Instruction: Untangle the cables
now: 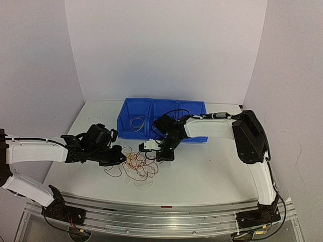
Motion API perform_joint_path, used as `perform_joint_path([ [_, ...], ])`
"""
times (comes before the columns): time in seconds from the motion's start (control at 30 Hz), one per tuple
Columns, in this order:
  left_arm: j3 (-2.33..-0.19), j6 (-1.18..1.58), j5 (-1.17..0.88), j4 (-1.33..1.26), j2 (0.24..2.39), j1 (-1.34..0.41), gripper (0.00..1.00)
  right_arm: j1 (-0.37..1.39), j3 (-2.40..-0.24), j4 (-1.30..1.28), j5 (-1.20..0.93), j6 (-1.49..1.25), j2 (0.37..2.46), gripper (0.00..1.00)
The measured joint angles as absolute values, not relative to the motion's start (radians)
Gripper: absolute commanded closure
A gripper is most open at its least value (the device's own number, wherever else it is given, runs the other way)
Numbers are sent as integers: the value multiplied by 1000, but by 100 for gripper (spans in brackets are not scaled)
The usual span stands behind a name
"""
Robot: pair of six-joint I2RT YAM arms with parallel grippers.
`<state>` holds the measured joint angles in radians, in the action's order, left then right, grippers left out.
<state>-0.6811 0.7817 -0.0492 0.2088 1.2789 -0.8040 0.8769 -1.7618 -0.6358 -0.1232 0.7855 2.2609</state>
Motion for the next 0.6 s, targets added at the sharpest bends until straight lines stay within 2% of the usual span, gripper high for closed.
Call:
perform_joint_path([
  [0.17,-681,810,7,247,1274,-804,100,876,-1754,-560,-24,673,2254,100],
  [0.27,-690,863,88,323,1260,-804,100,866,-1668,-519,77,492,2166,100],
  [0.43,-709,965,212,452,1209,-804,99,772,-1401,-464,234,204,1810,100],
  [0.6,-738,1059,310,580,1190,-804,97,519,-1204,-452,372,-3,1412,100],
])
